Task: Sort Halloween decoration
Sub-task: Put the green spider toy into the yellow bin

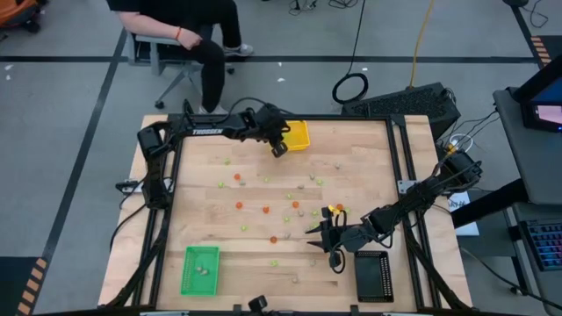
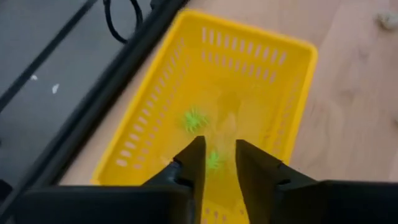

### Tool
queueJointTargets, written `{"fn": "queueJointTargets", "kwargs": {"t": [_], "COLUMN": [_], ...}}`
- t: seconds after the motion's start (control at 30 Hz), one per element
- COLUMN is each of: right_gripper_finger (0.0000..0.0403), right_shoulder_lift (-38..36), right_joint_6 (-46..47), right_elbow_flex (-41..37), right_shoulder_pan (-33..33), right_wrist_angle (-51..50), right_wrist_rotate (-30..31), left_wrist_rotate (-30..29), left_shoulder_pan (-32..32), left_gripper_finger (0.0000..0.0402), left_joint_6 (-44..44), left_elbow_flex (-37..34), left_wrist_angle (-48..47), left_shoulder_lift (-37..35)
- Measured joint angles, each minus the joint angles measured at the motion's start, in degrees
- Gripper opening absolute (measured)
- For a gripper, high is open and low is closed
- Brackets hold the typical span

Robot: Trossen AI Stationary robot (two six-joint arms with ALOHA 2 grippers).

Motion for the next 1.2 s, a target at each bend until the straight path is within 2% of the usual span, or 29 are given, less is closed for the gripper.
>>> {"fn": "queueJointTargets", "kwargs": {"t": [0.13, 0.3, 0.53, 0.63, 0.83, 0.97, 1.2], "right_gripper_finger": [0.0122, 0.0122, 0.0122, 0.0122, 0.0122, 0.0122, 0.0122], "right_shoulder_lift": [0.0, 0.0, 0.0, 0.0, 0.0, 0.0, 0.0], "right_joint_6": [0.01, 0.02, 0.1, 0.23, 0.46, 0.5, 0.68], "right_elbow_flex": [0.0, 0.0, 0.0, 0.0, 0.0, 0.0, 0.0], "right_shoulder_pan": [0.0, 0.0, 0.01, 0.02, 0.02, 0.02, 0.02], "right_wrist_angle": [0.0, 0.07, 0.07, 0.15, 0.48, 0.5, 0.5], "right_wrist_rotate": [0.0, 0.02, 0.02, 0.02, 0.02, 0.02, 0.02], "left_wrist_rotate": [0.17, -0.11, -1.1, -4.66, -11.02, -12.59, -13.07], "left_shoulder_pan": [-0.1, -1.63, -7.77, -11.48, -18.71, -23.03, -28.01], "left_gripper_finger": [0.0122, 0.0124, 0.0125, 0.0125, 0.0125, 0.0125, 0.0125], "left_joint_6": [-1.65, -2.93, -2.9, -2.95, -5.54, -5.95, -7.35], "left_elbow_flex": [0.0, 0.0, 0.0, -0.64, -4.42, -8.39, -16.05], "left_wrist_angle": [-3.97, -9.73, -15.89, -18.0, -18.18, -17.69, -9.06], "left_shoulder_lift": [-0.61, -4.74, -12.5, -15.39, -17.83, -18.08, -18.1]}}
